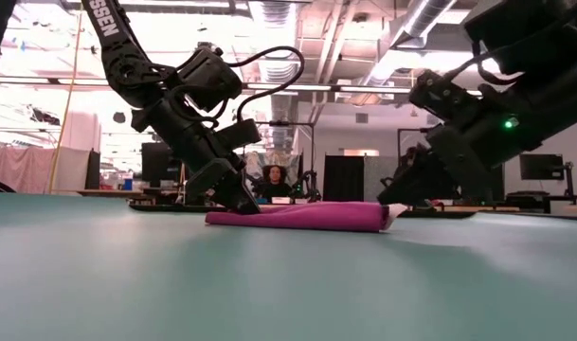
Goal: Roll towel into tight, uniform cylinder
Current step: Roll the pink towel
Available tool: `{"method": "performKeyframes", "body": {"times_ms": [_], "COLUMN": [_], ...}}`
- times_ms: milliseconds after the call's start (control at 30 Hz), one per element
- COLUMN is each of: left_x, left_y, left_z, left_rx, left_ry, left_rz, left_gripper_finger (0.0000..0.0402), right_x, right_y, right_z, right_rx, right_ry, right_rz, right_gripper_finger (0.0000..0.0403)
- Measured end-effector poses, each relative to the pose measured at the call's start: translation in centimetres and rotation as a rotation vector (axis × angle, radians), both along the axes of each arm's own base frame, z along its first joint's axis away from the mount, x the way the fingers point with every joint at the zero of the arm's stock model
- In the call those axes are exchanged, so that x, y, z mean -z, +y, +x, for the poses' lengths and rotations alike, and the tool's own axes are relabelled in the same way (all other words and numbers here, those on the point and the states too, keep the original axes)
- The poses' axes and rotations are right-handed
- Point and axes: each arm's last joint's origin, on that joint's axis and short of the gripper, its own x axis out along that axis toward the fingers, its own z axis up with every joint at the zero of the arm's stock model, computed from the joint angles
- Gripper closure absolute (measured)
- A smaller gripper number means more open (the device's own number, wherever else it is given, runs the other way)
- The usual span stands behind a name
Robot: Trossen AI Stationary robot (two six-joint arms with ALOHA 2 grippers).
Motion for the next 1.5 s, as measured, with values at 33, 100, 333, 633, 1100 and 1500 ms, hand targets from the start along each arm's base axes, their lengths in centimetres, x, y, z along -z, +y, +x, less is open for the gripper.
{"method": "performKeyframes", "body": {"times_ms": [33,100,333,633,1100,1500], "left_x": [0.0,0.0,0.0,-0.6,-4.1,-4.9], "left_y": [0.0,0.0,0.0,0.0,-2.0,-2.8], "left_z": [0.0,0.0,0.0,0.6,0.1,-0.4], "left_rx": [0.000,0.000,0.002,0.033,0.064,-0.004], "left_ry": [0.000,0.000,0.001,-0.011,0.069,0.123], "left_rz": [0.000,0.000,0.002,-0.035,-0.063,0.162], "left_gripper_finger": [0.0401,0.0401,0.0401,0.0401,0.0401,0.0402], "right_x": [0.1,0.5,0.7,-0.2,-0.7,-1.0], "right_y": [-0.1,-0.4,-0.4,-2.0,-3.7,-5.0], "right_z": [-0.1,-0.4,-0.6,1.0,2.1,2.7], "right_rx": [0.011,0.030,0.033,0.034,0.060,0.045], "right_ry": [0.009,0.050,0.086,0.122,0.139,0.129], "right_rz": [0.008,0.028,0.003,-0.084,-0.114,-0.106], "right_gripper_finger": [0.0317,0.0317,0.0317,0.0317,0.0317,0.0317]}}
